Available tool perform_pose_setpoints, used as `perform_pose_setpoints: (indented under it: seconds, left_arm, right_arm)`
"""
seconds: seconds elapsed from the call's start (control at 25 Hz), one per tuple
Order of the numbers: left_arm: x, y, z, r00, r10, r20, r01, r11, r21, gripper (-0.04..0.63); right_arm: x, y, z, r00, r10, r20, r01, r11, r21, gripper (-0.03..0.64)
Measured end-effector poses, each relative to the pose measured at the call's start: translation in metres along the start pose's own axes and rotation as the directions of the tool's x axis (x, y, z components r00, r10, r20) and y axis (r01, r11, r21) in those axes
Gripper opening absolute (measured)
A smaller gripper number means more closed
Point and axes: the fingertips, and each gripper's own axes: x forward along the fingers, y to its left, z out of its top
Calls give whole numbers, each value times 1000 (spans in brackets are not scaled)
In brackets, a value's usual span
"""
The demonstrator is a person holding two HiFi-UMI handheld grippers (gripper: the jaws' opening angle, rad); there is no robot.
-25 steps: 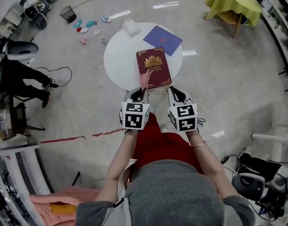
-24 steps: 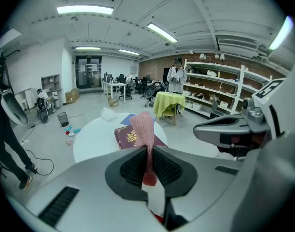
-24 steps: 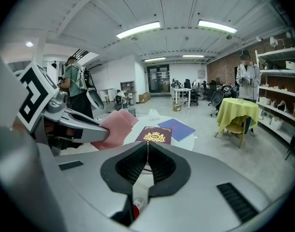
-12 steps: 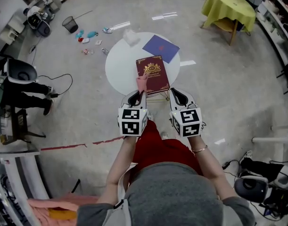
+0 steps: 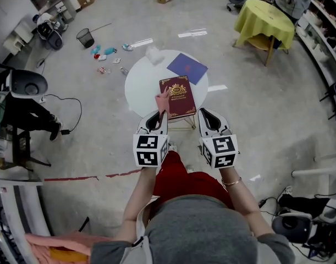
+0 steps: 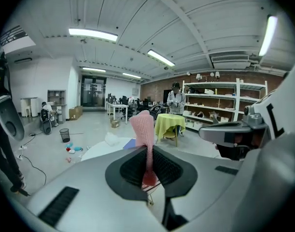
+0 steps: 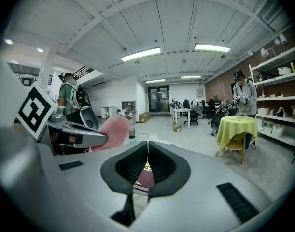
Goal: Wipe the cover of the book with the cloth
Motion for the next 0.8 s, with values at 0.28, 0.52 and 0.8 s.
perform_pose_setpoints:
  seconds: [0.28, 0.52, 0.8]
  left_arm:
    - [-18, 0, 19, 998, 4, 66, -5, 1000, 6, 32]
    - [-25, -8, 24, 995, -4, 99, 0, 999, 35, 32]
    - [-29, -9, 31, 992, 2, 127, -6, 999, 37, 32]
  right_arm:
    - [-13, 3, 14, 999, -7, 53, 7, 1000, 1, 28]
    - [-19, -5, 18, 996, 3, 88, -8, 998, 58, 28]
    - [-24, -7, 27, 994, -9, 113, 10, 1000, 0, 28]
